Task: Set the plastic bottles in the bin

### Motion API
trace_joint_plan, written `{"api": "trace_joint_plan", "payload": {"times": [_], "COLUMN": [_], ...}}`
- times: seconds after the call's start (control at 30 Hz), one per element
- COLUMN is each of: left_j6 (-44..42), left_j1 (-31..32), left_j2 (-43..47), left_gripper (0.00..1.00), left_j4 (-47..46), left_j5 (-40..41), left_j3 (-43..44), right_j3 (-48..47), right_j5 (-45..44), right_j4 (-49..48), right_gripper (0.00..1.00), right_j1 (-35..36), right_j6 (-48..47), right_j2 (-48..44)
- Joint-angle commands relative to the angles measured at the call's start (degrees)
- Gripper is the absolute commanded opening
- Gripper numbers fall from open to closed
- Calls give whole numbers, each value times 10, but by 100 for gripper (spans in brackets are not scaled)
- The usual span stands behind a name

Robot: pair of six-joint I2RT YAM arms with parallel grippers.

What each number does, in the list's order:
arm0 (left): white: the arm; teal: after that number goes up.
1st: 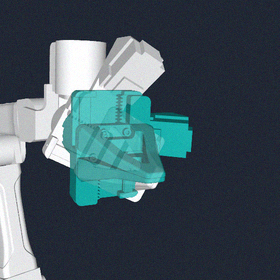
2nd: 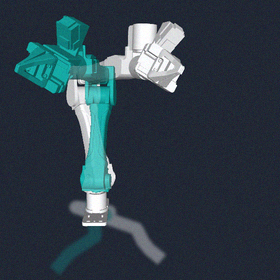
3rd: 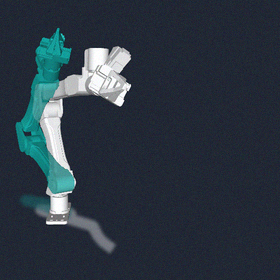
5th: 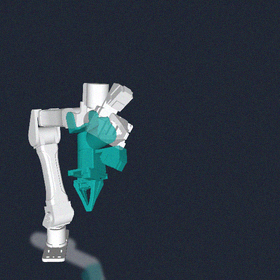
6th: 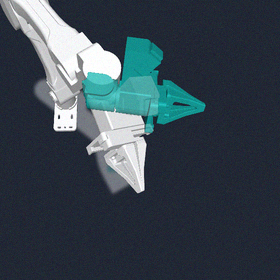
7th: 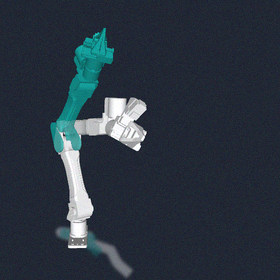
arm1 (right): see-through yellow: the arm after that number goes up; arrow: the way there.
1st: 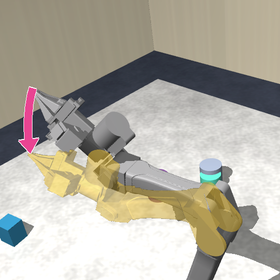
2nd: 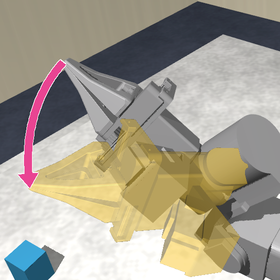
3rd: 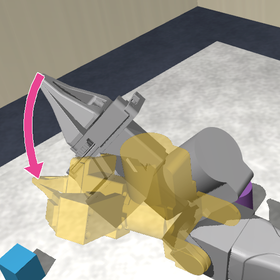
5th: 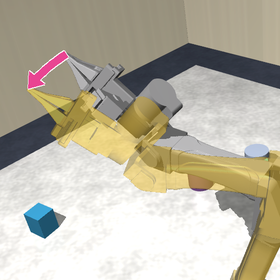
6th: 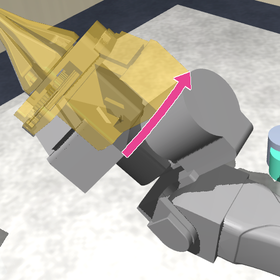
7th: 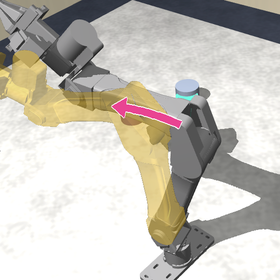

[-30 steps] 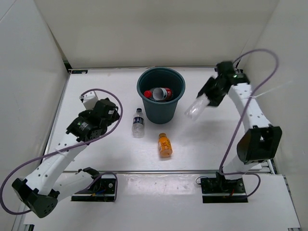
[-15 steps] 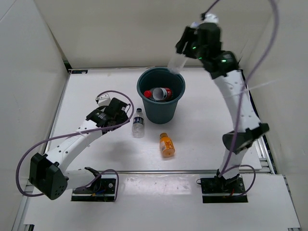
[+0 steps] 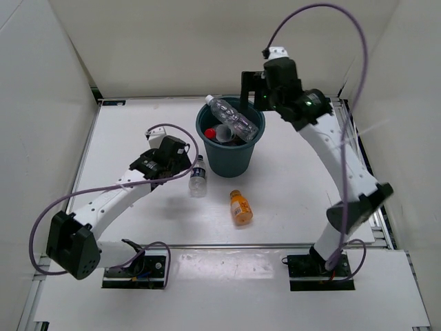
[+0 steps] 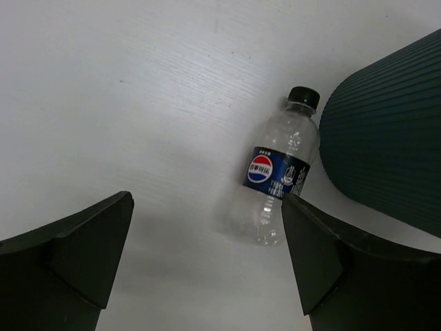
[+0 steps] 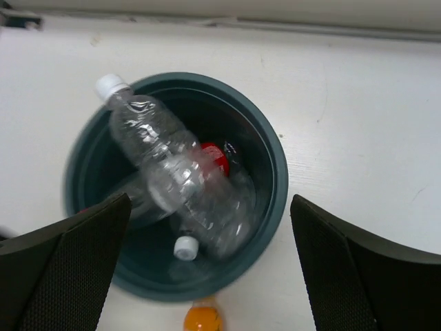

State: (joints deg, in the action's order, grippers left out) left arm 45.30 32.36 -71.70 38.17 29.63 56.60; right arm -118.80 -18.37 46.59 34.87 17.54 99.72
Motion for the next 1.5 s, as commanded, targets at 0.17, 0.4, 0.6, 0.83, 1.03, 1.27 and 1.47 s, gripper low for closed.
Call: {"api": "trace_joint_plan", "payload": {"times": [0.17,0.4,0.6,0.83,1.03,1.27,1.47], "left_j6": [-41,-75,-86,-80,-69,-79,-191], "left_j1": [-2,-2,-2,-2,-12,-26,-12], "left_j2": [-119,-141,-161,-218,-216,-91,27], "left_gripper": [100,100,100,92,56,53,53], "left_j4": [-142,-279,-351,-351,-351,-281,-246], "left_j5": [-1,-80,-161,-205,-204,-160,-36], "left_j3": [-3,-52,-74,-81,-114,-122,39], "right_j3": [-12,-6,14,28,45,63,82], "right_j5": [19,6,0,0,5,17,52], "right_j4": [114,151,156,156,156,156,156], "right_gripper": [100,100,100,100,100,100,100], "right_j1": [25,25,25,25,20,3,-50], "right_j6": [8,8,2,-3,-3,21,68], "right_j2": [-107,-131,-153,-159,-164,-158,-153]}}
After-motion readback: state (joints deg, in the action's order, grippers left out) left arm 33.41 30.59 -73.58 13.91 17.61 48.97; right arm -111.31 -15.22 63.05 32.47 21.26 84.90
